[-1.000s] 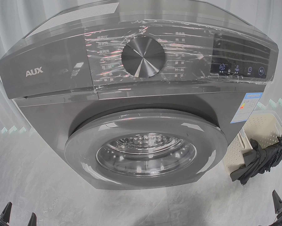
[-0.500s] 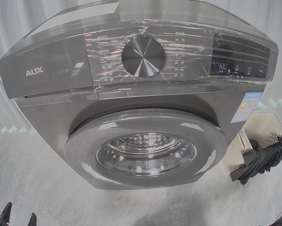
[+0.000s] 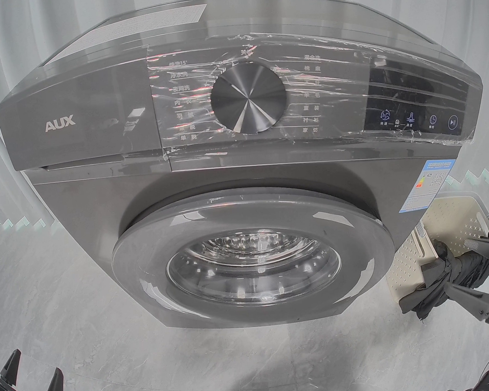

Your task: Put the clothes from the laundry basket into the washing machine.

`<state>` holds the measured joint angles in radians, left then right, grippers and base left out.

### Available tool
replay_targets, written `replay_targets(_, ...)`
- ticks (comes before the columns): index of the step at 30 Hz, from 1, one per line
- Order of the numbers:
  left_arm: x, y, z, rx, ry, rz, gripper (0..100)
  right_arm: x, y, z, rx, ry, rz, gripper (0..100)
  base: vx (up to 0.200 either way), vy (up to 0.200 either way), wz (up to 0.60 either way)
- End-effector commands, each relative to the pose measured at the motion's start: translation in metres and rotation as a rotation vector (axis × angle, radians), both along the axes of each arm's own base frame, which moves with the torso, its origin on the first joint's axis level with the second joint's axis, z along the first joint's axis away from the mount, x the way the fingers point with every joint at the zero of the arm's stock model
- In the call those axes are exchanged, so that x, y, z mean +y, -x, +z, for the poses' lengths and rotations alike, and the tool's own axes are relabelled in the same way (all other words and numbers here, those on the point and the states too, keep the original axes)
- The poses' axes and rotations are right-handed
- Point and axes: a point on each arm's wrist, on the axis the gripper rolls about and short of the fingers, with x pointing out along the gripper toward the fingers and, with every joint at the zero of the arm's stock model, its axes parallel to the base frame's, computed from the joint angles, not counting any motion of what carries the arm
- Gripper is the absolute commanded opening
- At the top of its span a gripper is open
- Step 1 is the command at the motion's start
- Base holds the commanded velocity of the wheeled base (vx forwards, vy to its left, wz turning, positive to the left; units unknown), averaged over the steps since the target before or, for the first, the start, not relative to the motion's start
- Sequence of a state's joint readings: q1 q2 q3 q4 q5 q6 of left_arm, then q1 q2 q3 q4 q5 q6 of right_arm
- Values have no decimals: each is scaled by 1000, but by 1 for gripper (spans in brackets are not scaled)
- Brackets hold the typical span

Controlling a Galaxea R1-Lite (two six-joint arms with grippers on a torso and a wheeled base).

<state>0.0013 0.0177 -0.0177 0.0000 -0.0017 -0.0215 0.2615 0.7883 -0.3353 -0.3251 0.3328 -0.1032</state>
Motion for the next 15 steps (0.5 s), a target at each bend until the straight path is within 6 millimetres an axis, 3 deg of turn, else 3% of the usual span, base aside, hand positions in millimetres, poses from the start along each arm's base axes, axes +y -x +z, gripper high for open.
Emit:
replay_targets(1, 0, 0, -5, 0, 2, 0, 100, 33, -58, -2, 126, -19, 34, 100, 0, 0, 0)
replay_targets(8, 0, 0, -5, -2, 2, 0, 100, 45, -76, 1, 165, -106, -101, 100, 0, 0, 0)
replay_targets(15, 0, 0, -5, 0, 2, 0, 100, 48, -82, 0, 191, -116, -109, 100, 0, 0, 0)
